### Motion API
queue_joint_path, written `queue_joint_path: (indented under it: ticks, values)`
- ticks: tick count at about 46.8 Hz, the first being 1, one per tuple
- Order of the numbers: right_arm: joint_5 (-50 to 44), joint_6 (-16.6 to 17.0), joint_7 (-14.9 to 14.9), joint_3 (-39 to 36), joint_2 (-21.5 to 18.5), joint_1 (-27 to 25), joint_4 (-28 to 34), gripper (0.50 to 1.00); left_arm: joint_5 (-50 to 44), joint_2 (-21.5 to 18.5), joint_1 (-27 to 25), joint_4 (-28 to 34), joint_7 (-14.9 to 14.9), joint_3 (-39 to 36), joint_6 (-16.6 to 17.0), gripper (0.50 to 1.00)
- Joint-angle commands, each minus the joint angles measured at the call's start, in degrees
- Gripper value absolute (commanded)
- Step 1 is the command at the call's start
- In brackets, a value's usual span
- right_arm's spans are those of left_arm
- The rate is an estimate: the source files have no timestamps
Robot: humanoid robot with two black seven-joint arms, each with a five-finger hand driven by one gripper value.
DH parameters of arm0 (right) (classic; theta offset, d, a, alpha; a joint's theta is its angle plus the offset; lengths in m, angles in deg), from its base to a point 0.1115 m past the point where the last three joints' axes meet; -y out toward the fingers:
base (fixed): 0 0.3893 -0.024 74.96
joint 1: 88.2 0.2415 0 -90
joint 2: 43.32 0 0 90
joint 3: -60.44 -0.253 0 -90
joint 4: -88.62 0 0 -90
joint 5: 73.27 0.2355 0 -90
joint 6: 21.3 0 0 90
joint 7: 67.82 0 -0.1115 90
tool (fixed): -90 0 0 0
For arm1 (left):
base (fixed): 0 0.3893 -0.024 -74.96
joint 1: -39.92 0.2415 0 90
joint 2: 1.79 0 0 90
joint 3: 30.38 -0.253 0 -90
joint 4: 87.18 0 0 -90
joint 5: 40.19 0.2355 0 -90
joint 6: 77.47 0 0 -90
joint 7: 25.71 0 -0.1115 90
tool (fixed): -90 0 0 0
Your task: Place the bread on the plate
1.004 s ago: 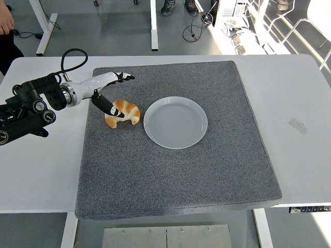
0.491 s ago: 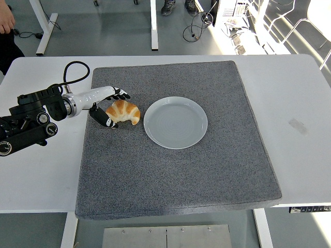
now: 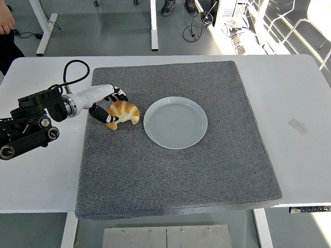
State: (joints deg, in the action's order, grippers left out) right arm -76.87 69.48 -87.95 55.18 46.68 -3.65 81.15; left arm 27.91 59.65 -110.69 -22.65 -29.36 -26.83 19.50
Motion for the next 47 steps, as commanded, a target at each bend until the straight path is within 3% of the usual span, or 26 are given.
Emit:
queue_joint_path:
  ticks: [1,7,16,22,47]
  values:
    - [0.00,0.01,0.00,-0.01,0.00,0.00,0.00,1.000,0.02,0.35,0.23,-0.27,0.13,-0.03,0.15,0.716]
    - [0.00,0.01,0.00,-0.01,0.00,0.09,0.00,1.000,0.02,0.52,0.23,-0.62,0.31,-0.03,0.24,0.686]
    - [0.00,0.01,0.00,-0.01,0.00,0.00,0.00,1.000,-0.16,0.70,0.14,-0.63,0.39,0.05,0.24,0.558]
    - [0.00,0.01,0.00,-0.01,0.00,0.00,0.00,1.000,-0.60,0.61,0.14,-0.63,0.39,0.06,0.24,0.537]
    - [0.00,0.01,0.00,-0.01,0.00,0.00,0.00,1.000,-1.21,0.34,-3.11,-0.54,0.04,2.34,0.06,0.542]
